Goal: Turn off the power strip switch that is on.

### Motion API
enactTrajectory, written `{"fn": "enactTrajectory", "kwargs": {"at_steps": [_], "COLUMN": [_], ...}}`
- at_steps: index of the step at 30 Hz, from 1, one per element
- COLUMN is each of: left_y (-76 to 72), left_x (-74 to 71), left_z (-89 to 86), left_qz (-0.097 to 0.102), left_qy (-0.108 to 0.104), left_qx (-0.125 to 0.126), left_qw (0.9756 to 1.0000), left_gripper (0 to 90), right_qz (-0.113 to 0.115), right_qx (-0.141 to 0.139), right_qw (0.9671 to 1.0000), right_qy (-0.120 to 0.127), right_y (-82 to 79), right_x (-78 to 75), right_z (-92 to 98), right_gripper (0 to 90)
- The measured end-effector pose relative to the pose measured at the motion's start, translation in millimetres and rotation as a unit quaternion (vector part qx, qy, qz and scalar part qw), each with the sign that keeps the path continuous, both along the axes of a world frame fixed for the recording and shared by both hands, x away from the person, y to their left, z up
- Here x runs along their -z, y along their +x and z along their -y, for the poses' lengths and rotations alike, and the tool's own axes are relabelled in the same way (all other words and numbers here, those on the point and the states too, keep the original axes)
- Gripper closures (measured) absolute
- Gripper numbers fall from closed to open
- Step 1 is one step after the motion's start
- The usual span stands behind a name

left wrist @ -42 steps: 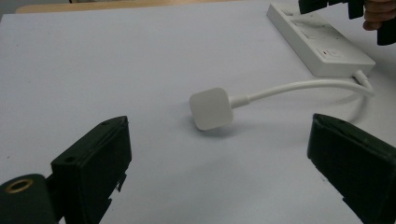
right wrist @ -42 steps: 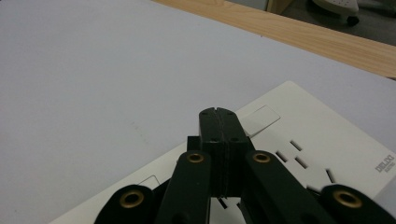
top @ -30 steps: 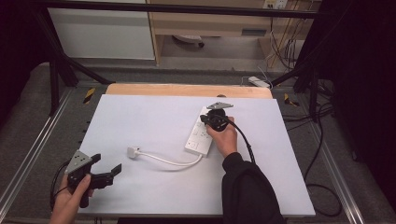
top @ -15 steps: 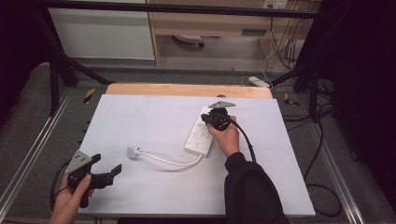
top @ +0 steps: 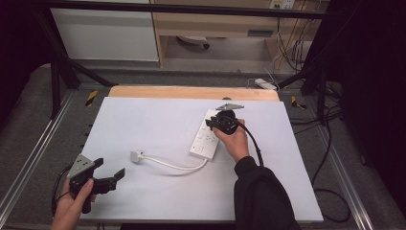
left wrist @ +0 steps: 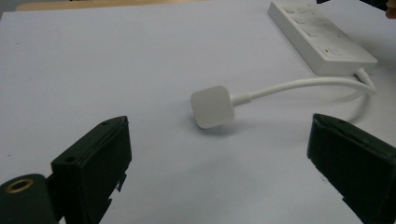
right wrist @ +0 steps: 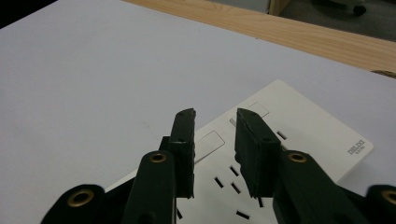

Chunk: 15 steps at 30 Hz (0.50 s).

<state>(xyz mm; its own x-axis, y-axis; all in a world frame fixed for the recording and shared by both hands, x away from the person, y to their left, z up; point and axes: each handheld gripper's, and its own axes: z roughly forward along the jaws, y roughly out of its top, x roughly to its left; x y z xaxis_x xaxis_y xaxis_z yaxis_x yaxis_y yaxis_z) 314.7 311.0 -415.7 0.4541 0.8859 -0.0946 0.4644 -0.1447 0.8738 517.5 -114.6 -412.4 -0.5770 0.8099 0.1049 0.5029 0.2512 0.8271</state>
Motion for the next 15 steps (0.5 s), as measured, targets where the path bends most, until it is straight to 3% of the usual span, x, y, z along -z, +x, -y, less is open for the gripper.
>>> {"fn": "enactTrajectory", "kwargs": {"at_steps": [9, 15], "left_y": [-0.1, 0.0], "left_x": [0.2, 0.3], "left_z": [0.0, -0.3], "left_qz": [-0.001, 0.000], "left_qy": [0.000, 0.002], "left_qx": [0.000, -0.001], "left_qw": [1.0000, 1.0000], "left_gripper": [6.3, 6.3], "right_qz": [0.001, -0.012], "right_qx": [0.004, 0.016], "right_qw": [1.0000, 0.9997], "right_qy": [0.005, 0.014], "right_y": [-2.4, -3.5], "right_x": [-6.5, -11.9], "right_z": [3.1, 7.9], "right_gripper": [53.4, 32.6]}}
